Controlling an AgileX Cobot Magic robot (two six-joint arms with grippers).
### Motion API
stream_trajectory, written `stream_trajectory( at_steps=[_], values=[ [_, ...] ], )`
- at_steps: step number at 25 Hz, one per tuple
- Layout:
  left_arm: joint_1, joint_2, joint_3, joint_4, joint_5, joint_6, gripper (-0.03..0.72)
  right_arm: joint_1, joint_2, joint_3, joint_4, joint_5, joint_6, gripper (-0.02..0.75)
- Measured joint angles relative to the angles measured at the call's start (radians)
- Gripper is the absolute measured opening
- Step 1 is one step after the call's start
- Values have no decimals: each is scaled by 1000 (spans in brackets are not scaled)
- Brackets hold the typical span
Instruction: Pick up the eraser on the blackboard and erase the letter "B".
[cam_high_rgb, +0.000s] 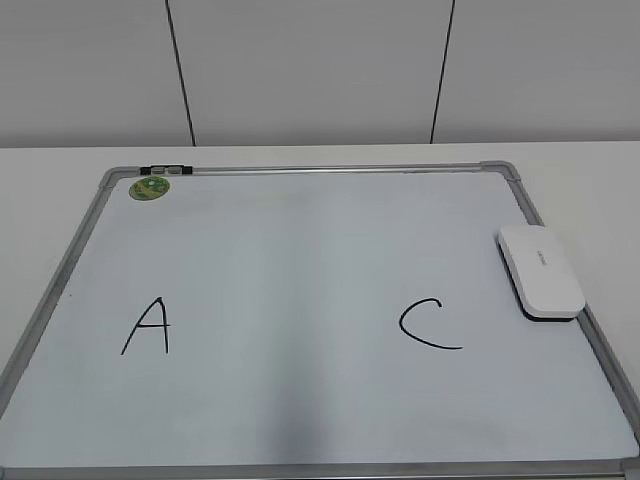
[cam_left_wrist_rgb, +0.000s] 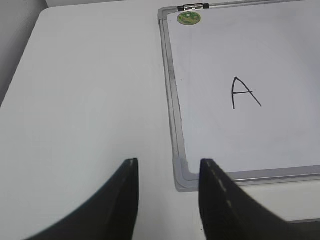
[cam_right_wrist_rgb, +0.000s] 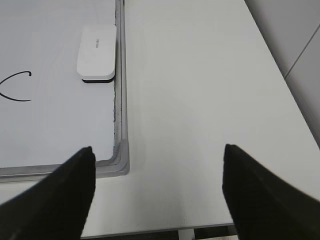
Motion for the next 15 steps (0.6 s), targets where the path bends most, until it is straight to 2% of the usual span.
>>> stream_trajectory(
  at_steps=[15],
  values=[
    [0, 0, 0, 0, 0, 0, 251, 0, 0, 0, 0, 0, 0, 587]
  ],
)
